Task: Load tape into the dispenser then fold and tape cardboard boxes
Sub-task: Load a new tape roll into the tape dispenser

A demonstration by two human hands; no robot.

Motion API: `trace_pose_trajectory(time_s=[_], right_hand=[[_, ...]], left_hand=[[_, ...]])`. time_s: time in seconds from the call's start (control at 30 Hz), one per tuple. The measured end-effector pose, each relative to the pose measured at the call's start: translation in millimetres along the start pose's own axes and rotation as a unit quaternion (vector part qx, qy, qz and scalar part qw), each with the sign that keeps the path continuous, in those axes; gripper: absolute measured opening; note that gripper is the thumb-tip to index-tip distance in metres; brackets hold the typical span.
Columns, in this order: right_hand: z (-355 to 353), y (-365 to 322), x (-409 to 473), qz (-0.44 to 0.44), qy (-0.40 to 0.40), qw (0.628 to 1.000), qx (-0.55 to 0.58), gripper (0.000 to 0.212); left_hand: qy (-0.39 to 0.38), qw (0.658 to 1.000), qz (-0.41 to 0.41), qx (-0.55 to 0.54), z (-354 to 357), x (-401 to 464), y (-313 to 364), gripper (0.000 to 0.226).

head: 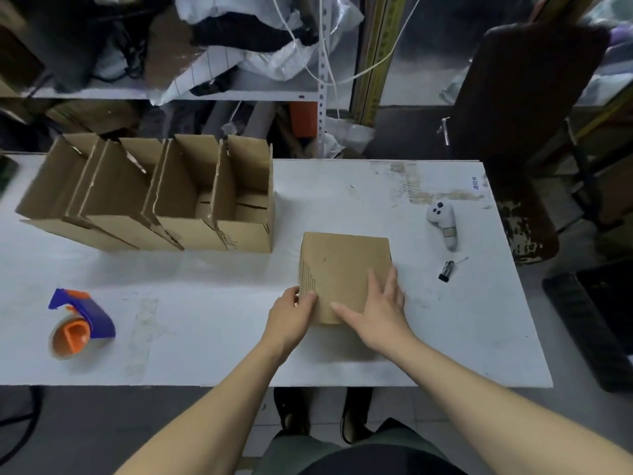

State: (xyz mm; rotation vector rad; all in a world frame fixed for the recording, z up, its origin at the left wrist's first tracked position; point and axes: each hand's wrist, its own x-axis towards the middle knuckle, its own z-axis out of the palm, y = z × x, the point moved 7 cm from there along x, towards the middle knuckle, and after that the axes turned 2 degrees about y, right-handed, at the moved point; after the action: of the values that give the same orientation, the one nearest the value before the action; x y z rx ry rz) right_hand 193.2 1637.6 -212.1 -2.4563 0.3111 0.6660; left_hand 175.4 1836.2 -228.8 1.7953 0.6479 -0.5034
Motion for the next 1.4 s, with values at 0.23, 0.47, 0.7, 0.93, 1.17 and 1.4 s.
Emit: trace_pose_trajectory(time_s=[0.23,0.47,0.7,0.93,1.17,1.4], right_hand=[[-15,7,15,-0.028,-0.063,0.958,0.278,0.104],[-16,19,13,-0.019,-0.075,0.901,0.426,0.034],[-40,-10,23,0.000,-0.165,0.846,0.508,0.043],[-57,-11,32,-0.029,-0.182,0.903,0.388,0.011],[-79,-20,42,-0.054,-0.164,0.956,0.239,0.035],[-68,-22,45,-0.079,-0.172,0.940,0.284,0.031]], left_hand=[[0.091,0.990,0.105,-0.038,-28,-26,38,0.048],[0.078,0.975,0.186,0.096,-14,-30,61,0.105],[0.038,0.976,0.200,0.077,4,-31,64,0.106],[0.037,0.973,0.211,0.084,13,-39,66,0.105],[0.054,0.969,0.219,0.105,20,-42,68,0.103],[0.058,0.969,0.218,0.098,18,-40,68,0.101]])
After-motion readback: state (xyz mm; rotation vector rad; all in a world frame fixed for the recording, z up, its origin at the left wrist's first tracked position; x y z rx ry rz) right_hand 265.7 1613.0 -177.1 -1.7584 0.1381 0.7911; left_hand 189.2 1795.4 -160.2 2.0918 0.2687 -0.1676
